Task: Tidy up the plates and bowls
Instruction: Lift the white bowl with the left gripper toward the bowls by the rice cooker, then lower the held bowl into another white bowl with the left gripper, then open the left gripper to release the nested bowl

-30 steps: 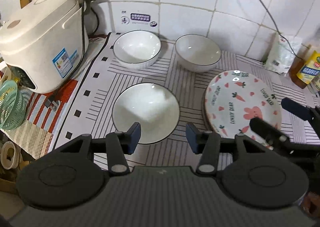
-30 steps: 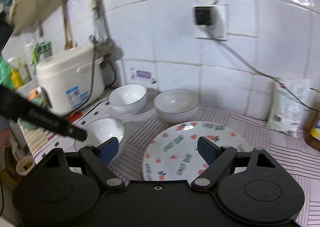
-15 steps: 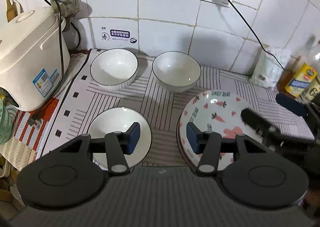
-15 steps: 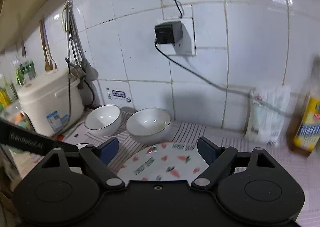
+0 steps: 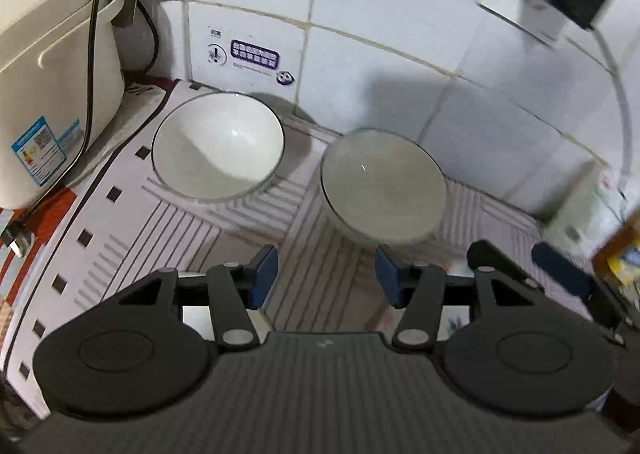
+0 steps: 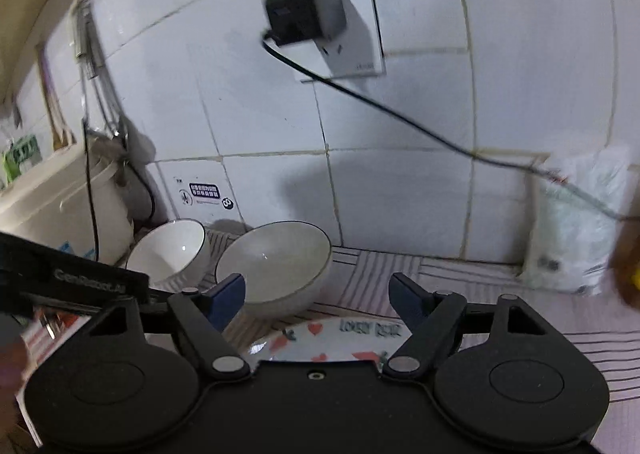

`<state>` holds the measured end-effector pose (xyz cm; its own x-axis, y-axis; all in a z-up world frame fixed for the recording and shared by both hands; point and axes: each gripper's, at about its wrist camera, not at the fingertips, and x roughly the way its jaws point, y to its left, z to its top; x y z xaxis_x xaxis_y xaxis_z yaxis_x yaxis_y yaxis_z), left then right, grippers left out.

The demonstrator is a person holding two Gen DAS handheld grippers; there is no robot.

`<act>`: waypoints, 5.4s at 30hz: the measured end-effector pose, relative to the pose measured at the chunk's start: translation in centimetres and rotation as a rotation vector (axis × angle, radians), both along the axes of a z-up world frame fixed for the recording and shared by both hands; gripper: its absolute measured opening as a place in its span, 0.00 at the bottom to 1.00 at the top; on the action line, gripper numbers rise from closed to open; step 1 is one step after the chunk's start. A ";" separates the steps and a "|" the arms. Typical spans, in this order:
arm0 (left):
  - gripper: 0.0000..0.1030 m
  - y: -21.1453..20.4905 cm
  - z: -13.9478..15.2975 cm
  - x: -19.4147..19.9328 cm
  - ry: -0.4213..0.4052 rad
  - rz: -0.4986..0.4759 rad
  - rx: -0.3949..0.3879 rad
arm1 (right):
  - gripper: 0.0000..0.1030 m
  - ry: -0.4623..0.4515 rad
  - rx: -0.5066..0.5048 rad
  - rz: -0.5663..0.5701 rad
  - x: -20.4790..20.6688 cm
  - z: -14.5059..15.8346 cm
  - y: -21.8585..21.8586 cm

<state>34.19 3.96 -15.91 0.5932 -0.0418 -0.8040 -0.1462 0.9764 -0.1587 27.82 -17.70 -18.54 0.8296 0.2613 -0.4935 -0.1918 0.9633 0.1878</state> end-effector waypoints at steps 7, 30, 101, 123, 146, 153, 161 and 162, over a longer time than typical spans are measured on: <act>0.47 0.2 -2.2 3.5 0.011 -0.005 -0.002 | 0.65 0.067 -0.066 0.048 4.9 -2.9 1.9; 0.13 0.7 -2.1 3.6 0.051 0.020 -0.071 | 0.20 0.208 0.003 0.002 7.9 -3.9 1.8; 0.15 8.1 0.2 -11.0 0.198 0.054 0.023 | 0.20 0.131 -0.156 0.276 -5.9 -0.5 12.3; 0.27 7.9 -0.1 -10.1 0.180 0.075 0.045 | 0.21 0.176 -0.273 0.318 -4.3 -2.1 13.4; 0.32 6.6 5.6 -15.4 0.010 0.059 0.058 | 0.41 0.136 0.018 0.335 -5.2 4.2 6.3; 0.35 6.6 6.2 -15.3 -0.007 0.064 0.027 | 0.44 0.151 0.059 0.349 -4.1 5.1 5.3; 0.38 10.2 7.2 -13.2 -0.054 0.059 -0.013 | 0.53 0.158 0.053 0.389 -2.8 5.5 6.4; 0.38 10.9 7.3 -12.6 -0.066 0.053 -0.019 | 0.54 0.157 0.052 0.392 -2.5 5.5 6.7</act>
